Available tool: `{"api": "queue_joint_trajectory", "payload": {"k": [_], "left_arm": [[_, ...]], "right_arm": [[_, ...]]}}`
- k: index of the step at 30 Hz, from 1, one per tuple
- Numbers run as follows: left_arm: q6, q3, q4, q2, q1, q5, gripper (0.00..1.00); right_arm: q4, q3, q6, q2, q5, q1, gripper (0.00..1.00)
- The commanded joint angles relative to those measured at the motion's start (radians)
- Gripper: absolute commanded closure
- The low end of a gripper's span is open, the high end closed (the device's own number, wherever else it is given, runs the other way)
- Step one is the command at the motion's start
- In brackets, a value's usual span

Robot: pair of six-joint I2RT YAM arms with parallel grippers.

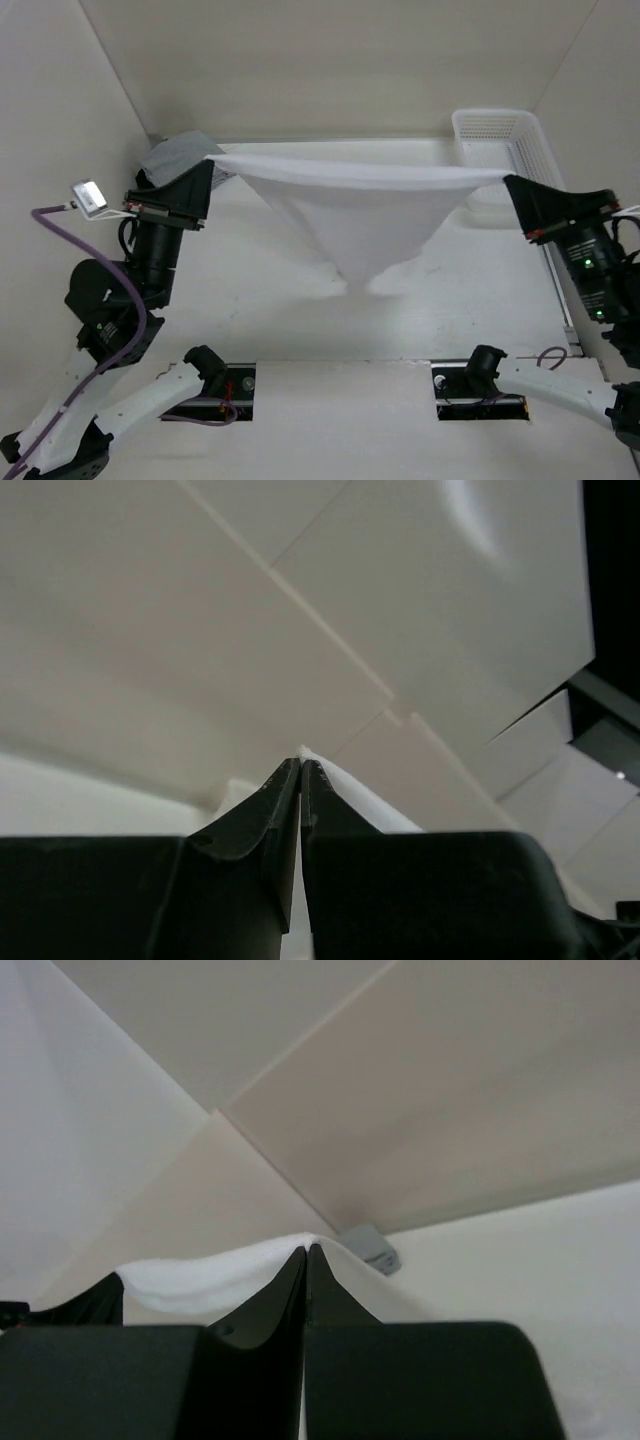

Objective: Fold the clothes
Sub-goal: Flatten the tank top out

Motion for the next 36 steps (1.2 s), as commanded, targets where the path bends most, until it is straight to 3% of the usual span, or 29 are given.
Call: {"api": "queue_joint_trajectory", "payload": {"k": [1, 7, 9, 12, 15, 18, 22, 25, 29, 36], "left_arm": [[0.099, 0.108, 0.085, 0.06, -0.035, -0.034, 0.98], [0.2, 0.227, 0.114, 0.123, -0.048, -0.045, 0.98], [0.249, 0.238, 0.134, 0.15, -0.039, -0.048, 0.97], [0.305, 0.231, 0.158, 0.213, -0.009, -0.092, 0.97], [0.296, 0.163, 0.187, 0.282, 0.064, -0.1, 0.96], [0.196, 0.061, 0.23, 0.327, 0.158, -0.053, 0.97], [0.041, 0.039, 0.24, 0.484, 0.36, 0.094, 0.97], [-0.075, 0.161, 0.194, 0.662, 0.497, 0.231, 0.97], [-0.115, 0.425, 0.097, 0.827, 0.56, 0.329, 0.98], [-0.056, 0.675, 0.028, 0.798, 0.597, 0.34, 0.97]], "right_arm": [[-0.061, 0.154, -0.192, 0.113, 0.126, 0.066, 1.0], [-0.038, 0.343, -0.3, 0.249, 0.129, 0.103, 0.99], [-0.032, 0.363, -0.306, 0.289, 0.098, 0.065, 0.99], [-0.017, 0.362, -0.282, 0.356, -0.026, -0.088, 0.99], [0.004, 0.305, -0.175, 0.435, -0.261, -0.312, 0.99], [0.078, 0.233, -0.06, 0.528, -0.48, -0.505, 1.0], [0.152, 0.26, 0.01, 0.694, -0.61, -0.624, 1.0], [0.141, 0.406, 0.028, 0.859, -0.649, -0.67, 1.0], [0.054, 0.663, 0.033, 1.005, -0.657, -0.695, 1.0], [-0.055, 0.963, 0.019, 1.035, -0.666, -0.692, 1.0]]}}
